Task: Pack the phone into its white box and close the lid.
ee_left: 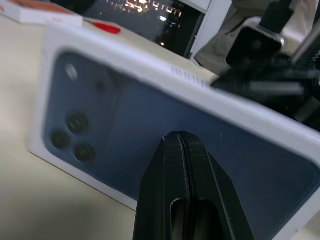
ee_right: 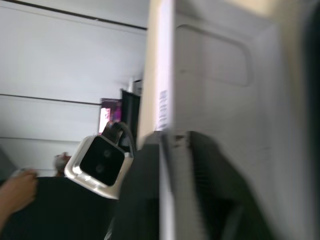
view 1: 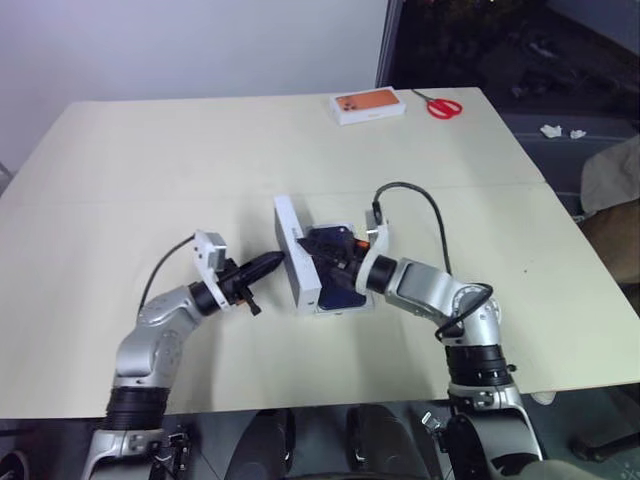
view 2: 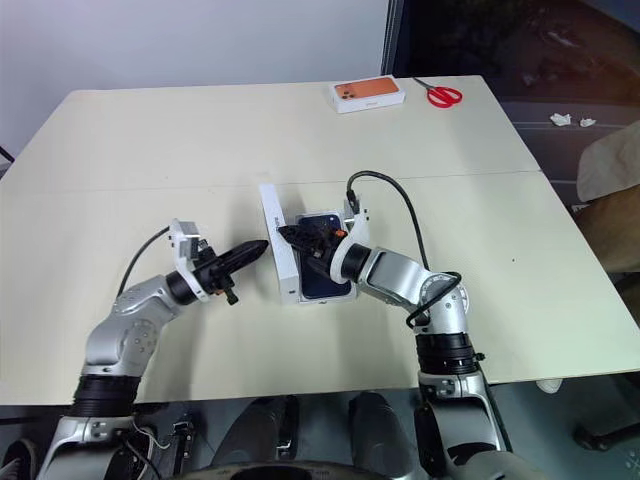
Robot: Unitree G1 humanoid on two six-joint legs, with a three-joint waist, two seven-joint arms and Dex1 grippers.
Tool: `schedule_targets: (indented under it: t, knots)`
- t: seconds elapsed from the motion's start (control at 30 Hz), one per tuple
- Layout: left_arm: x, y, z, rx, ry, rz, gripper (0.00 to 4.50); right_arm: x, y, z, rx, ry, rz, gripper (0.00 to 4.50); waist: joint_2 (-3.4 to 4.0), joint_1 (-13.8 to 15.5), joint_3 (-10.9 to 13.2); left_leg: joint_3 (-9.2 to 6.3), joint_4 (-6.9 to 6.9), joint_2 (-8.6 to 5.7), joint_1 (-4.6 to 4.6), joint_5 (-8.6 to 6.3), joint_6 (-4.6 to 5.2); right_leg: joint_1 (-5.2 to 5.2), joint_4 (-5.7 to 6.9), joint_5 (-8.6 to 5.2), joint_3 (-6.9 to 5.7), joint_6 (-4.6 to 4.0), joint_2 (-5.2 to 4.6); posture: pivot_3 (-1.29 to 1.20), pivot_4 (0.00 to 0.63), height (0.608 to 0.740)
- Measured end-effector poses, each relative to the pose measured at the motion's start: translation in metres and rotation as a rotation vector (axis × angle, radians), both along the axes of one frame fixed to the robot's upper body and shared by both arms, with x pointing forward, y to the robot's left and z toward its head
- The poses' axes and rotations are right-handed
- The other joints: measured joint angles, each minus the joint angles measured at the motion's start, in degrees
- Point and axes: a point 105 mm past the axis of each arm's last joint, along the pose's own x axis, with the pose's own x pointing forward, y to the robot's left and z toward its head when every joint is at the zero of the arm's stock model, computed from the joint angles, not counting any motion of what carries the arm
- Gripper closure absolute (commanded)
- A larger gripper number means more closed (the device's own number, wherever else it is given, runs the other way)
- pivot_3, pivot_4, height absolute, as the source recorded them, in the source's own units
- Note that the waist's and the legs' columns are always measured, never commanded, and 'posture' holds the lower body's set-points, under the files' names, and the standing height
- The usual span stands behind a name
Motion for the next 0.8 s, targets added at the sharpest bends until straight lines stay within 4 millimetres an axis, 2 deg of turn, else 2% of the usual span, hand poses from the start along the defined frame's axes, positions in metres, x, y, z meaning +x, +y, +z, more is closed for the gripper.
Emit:
schedule_targets:
  t: [0.07, 0.13, 0.37, 0.5, 0.6, 0.8]
  knots:
    - [0.002, -0.007, 0.004, -0.009, -0.016, -0.011, 4.50, 0.001, -0.008, 0.002, -0.069, -0.073, -0.012, 0.95, 0.01, 0.1, 0.0, 0.01, 0.03, 0.00, -0.03, 0.00, 0.00, -0.01, 0.00, 0.00, -0.01, 0.00, 0.00, 0.00, 0.150, 0.740]
    - [0.004, -0.011, 0.006, -0.008, -0.028, -0.022, 4.50, 0.003, -0.019, 0.004, -0.211, -0.189, -0.003, 0.03, 0.01, 0.2, 0.0, 0.03, 0.05, -0.02, -0.04, -0.01, 0.01, 0.00, -0.01, 0.00, -0.01, 0.01, 0.00, 0.00, 0.150, 0.740]
    - [0.010, -0.020, 0.003, -0.013, -0.021, -0.032, 4.50, 0.027, -0.060, 0.032, -0.535, -0.544, -0.028, 0.03, -0.01, 0.2, 0.0, 0.01, 0.04, 0.01, -0.04, -0.01, 0.01, 0.00, -0.03, -0.01, -0.03, 0.02, 0.07, 0.00, 0.150, 0.740]
    - [0.011, -0.020, 0.000, -0.017, -0.013, -0.030, 4.50, 0.042, -0.073, 0.044, -0.723, -0.780, -0.065, 0.03, -0.02, 0.1, 0.0, 0.00, 0.03, 0.02, -0.03, -0.01, 0.01, -0.01, -0.04, -0.01, -0.03, 0.02, 0.09, 0.00, 0.150, 0.740]
    - [0.012, -0.019, 0.000, -0.010, -0.010, -0.027, 4.50, 0.043, -0.069, 0.041, -0.755, -0.854, -0.037, 0.80, -0.03, 0.1, 0.0, 0.00, 0.04, 0.02, -0.03, -0.01, 0.01, -0.02, -0.03, -0.01, -0.02, 0.02, 0.08, 0.00, 0.150, 0.740]
    - [0.015, 0.015, 0.010, 0.045, -0.017, 0.053, 4.50, 0.036, -0.058, 0.019, -0.870, -0.967, 0.092, 3.98, -0.03, 0.2, 0.0, -0.02, 0.04, 0.02, -0.03, -0.01, 0.01, -0.02, -0.03, -0.01, -0.02, 0.02, 0.04, 0.00, 0.150, 0.740]
